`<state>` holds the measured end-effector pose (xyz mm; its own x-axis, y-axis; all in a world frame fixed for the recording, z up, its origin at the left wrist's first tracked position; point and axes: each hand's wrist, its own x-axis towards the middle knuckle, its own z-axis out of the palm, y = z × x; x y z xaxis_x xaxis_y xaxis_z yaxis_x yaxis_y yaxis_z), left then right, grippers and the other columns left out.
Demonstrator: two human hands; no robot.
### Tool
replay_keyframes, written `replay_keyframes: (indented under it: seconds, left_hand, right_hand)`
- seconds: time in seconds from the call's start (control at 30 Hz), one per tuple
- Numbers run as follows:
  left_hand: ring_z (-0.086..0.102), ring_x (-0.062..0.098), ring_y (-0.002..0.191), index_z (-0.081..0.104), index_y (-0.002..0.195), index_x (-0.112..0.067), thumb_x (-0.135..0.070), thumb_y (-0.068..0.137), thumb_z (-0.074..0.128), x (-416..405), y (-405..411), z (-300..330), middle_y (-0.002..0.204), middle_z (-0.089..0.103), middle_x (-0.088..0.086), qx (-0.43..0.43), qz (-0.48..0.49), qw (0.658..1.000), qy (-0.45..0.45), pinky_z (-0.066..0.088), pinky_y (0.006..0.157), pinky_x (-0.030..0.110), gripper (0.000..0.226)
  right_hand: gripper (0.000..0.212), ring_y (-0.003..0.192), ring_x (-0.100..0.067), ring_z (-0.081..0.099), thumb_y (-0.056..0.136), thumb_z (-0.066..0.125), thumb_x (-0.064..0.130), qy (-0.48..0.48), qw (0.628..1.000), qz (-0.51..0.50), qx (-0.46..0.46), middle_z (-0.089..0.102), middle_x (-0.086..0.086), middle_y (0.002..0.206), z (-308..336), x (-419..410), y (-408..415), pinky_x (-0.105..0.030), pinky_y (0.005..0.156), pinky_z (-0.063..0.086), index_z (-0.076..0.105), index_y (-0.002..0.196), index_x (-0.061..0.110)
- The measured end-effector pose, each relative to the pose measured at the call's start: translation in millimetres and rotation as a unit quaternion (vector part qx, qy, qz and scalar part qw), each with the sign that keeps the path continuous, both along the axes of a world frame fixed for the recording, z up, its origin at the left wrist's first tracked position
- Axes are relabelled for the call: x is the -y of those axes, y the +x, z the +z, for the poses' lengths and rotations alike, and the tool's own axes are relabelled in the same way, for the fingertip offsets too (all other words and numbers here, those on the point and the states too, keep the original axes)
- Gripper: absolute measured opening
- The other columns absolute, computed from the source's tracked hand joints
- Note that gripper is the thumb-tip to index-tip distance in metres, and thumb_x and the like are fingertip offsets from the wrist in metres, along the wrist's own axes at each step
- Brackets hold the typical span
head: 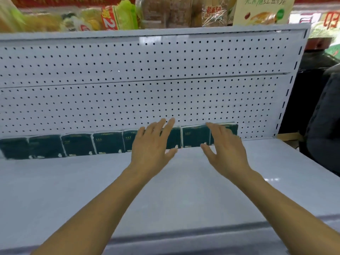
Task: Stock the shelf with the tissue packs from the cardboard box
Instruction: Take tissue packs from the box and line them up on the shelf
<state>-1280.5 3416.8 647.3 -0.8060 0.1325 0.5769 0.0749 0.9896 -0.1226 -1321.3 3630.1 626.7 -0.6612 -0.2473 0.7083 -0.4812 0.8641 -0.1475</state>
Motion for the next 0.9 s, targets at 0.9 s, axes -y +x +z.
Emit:
replay_keyframes:
  seconds: [0.9]
  left_hand:
    - [0.043,0.032,0.135,0.03,0.151,-0.022,-0.061,0.091,0.048,354,614,-171,0.152,0.041,0.007,0.094,0.365,0.922,0.082,0.037,0.109,0.052,0.074]
  right_hand:
    - [0.055,0.129,-0.03,0.044,0.093,0.053,0.045,0.12,0.923,0.358,0.082,0.045,-0.008,0.144,-147,423,483,-0.048,0.1,0.041,0.042,0.141,0.019]
